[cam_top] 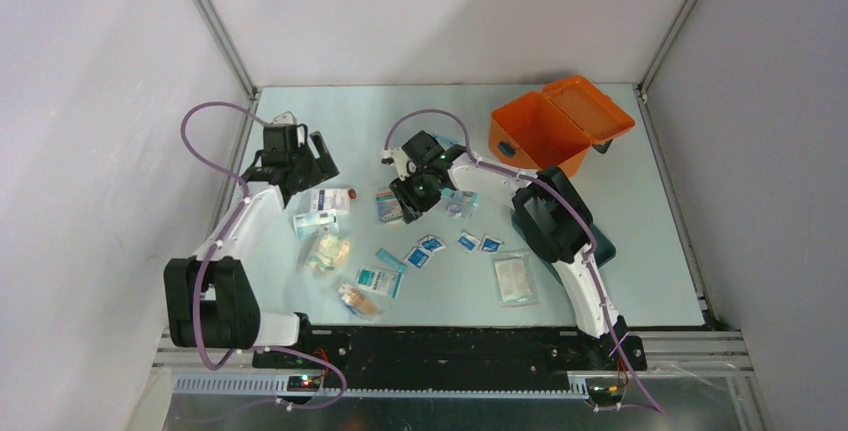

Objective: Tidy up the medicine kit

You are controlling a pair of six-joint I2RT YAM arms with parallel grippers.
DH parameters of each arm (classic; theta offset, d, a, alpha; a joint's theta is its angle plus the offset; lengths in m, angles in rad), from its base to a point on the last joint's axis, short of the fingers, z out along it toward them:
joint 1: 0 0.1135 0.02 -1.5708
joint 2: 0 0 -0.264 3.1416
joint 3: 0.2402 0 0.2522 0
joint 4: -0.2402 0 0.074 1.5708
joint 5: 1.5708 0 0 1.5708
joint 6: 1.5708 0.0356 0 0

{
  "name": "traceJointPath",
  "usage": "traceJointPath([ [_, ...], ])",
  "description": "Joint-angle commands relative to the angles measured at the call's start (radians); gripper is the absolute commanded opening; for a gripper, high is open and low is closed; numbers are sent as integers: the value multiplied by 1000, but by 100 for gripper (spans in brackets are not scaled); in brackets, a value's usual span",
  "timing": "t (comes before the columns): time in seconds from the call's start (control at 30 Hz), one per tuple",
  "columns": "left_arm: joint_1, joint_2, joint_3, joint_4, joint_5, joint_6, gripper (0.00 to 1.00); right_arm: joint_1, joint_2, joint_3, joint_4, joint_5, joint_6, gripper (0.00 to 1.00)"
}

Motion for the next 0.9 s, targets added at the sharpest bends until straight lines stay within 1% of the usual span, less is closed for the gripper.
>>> traceJointPath([
  [0.0,-1,-48,-13,32,-25,12,86,9,14,31,42,66,8,39],
  [0.03,-1,-51,-14,32,-26,13,86,11,15,34,43,80,0,36],
  [0.07,-2,-52,-16,32,-26,13,86,12,16,36,44,92,-3,32],
  [0.17,-1,-58,-20,34,-26,14,86,11,16,37,44,105,-26,27],
  [0.2,-2,-56,-21,36,-26,14,86,8,13,37,43,106,-40,19],
  [0.23,-2,-55,-21,39,-27,14,86,7,6,37,44,105,-49,12],
  [0.27,-3,-54,-20,41,-26,14,86,4,1,37,43,104,-72,2],
  [0.3,-3,-54,-18,42,-25,14,86,2,-17,40,42,105,-84,0],
  [0.53,-1,-47,-2,43,-33,34,86,-37,-176,60,20,93,-227,0],
  [0.7,-1,-37,4,44,-34,43,86,-57,-211,57,-4,65,-208,0],
  [0.87,-1,-36,6,42,-40,61,86,-72,-267,-12,3,72,-216,0],
])
